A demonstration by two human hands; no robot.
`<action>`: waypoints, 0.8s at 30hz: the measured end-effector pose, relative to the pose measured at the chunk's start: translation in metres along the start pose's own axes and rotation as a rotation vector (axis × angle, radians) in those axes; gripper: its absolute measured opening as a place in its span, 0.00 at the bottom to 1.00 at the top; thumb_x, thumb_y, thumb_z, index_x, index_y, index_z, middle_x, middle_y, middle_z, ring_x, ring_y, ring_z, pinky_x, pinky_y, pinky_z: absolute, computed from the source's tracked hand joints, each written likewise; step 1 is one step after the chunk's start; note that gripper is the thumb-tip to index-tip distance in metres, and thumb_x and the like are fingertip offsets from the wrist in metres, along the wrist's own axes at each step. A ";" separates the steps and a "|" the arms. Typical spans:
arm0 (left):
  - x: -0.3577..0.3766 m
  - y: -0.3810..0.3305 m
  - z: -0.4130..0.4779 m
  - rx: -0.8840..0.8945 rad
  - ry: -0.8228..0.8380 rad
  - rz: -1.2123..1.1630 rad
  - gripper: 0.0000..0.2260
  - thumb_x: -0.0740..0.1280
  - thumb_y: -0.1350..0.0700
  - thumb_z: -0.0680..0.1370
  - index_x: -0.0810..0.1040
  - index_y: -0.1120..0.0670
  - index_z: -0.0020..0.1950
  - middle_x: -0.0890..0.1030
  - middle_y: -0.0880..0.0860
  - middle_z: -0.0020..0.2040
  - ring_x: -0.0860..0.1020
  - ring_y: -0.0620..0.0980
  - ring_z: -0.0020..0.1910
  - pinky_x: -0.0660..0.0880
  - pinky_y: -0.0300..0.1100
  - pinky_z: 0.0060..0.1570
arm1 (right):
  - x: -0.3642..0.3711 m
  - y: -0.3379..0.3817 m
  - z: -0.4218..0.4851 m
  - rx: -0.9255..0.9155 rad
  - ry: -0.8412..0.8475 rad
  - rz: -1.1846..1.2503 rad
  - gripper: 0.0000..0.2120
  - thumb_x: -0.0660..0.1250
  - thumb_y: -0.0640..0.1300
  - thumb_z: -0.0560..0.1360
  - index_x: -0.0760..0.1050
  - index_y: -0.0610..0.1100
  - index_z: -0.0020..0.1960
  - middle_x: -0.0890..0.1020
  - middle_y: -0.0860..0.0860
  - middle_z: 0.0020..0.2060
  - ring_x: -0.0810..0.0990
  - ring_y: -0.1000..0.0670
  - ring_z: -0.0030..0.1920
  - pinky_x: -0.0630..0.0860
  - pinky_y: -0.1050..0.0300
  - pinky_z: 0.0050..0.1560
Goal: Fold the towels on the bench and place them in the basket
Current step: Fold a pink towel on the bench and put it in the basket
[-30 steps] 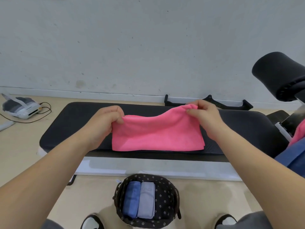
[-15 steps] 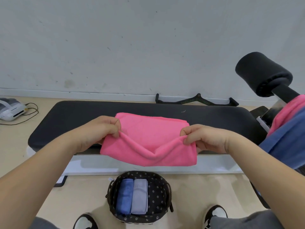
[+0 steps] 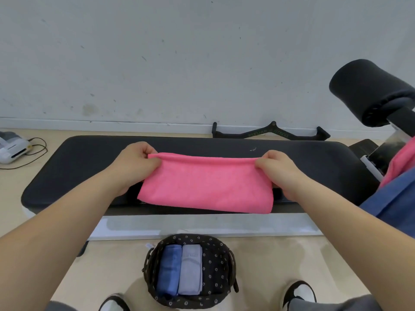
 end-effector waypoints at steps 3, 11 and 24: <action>0.007 -0.002 0.009 0.069 -0.041 0.132 0.02 0.67 0.58 0.80 0.79 0.52 0.50 0.81 0.50 0.48 0.78 0.48 0.47 0.73 0.42 0.39 | 0.003 -0.002 0.009 -0.023 -0.039 -0.064 0.05 0.61 0.40 0.77 0.73 0.41 0.51 0.77 0.47 0.43 0.73 0.48 0.41 0.69 0.56 0.39; 0.010 -0.005 0.025 0.021 0.050 0.313 0.28 0.75 0.52 0.73 0.72 0.52 0.71 0.75 0.52 0.60 0.77 0.50 0.52 0.76 0.46 0.52 | 0.006 0.001 0.011 -0.336 -0.198 -0.723 0.22 0.65 0.49 0.78 0.71 0.49 0.72 0.73 0.48 0.66 0.76 0.43 0.61 0.76 0.47 0.54; -0.003 -0.021 0.003 -0.140 0.135 -0.044 0.08 0.76 0.56 0.75 0.82 0.57 0.52 0.85 0.56 0.50 0.83 0.56 0.50 0.78 0.48 0.46 | 0.065 -0.004 -0.016 -0.462 0.164 -0.968 0.38 0.39 0.71 0.77 0.46 0.56 0.84 0.46 0.49 0.84 0.42 0.45 0.83 0.38 0.39 0.81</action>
Point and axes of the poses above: each hand's wrist, its own z-axis towards the middle knuckle, its own x-axis out of the palm, y = z × x, the point moved 2 cm from there along z, towards the middle knuckle
